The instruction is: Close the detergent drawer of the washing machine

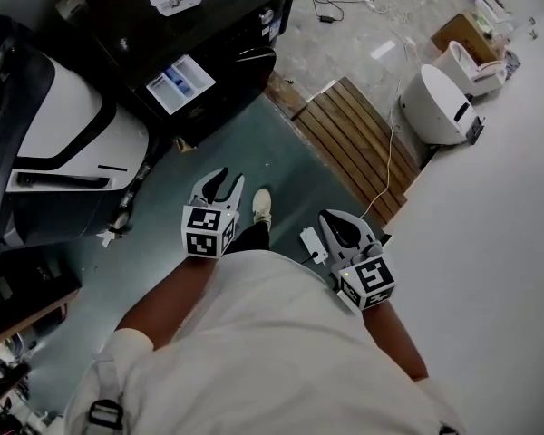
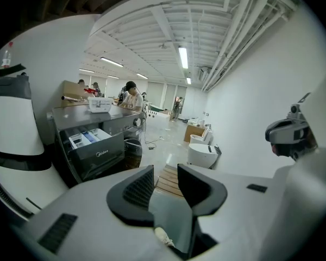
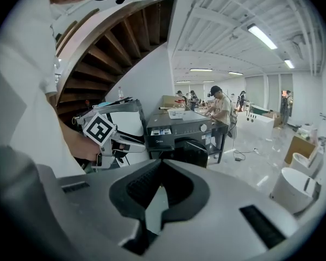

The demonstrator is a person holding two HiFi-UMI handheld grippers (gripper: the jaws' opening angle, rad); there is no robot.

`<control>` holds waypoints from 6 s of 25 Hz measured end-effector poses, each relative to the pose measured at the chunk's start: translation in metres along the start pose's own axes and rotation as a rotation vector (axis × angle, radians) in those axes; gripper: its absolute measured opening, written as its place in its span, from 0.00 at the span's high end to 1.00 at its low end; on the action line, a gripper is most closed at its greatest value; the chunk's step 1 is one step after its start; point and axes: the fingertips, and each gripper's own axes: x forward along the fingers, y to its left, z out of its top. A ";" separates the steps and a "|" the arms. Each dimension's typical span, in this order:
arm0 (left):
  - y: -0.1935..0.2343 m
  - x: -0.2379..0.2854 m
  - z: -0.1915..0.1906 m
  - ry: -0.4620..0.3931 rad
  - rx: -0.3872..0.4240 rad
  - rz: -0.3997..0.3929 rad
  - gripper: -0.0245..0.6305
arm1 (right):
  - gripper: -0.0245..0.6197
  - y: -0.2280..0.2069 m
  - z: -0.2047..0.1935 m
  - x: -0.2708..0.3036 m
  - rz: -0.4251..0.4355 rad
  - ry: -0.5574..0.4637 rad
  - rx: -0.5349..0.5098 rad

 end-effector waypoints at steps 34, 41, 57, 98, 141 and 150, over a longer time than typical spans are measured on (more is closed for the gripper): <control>0.158 0.102 0.039 -0.048 -0.322 0.479 0.76 | 0.95 -0.110 0.138 0.228 0.519 0.140 -0.313; 0.179 0.117 0.042 -0.055 -0.390 0.638 0.75 | 0.95 -0.133 0.155 0.264 0.670 0.169 -0.397; 0.195 0.124 0.040 -0.063 -0.468 0.899 0.73 | 0.95 -0.192 0.158 0.295 0.889 0.213 -0.465; 0.206 0.134 0.055 -0.050 -0.432 0.946 0.73 | 0.95 -0.194 0.174 0.331 0.964 0.228 -0.458; 0.262 0.142 0.075 -0.080 -0.400 0.919 0.75 | 0.95 -0.196 0.187 0.353 0.882 0.227 -0.437; 0.275 0.144 0.080 -0.079 -0.395 0.912 0.75 | 0.95 -0.196 0.191 0.360 0.862 0.222 -0.427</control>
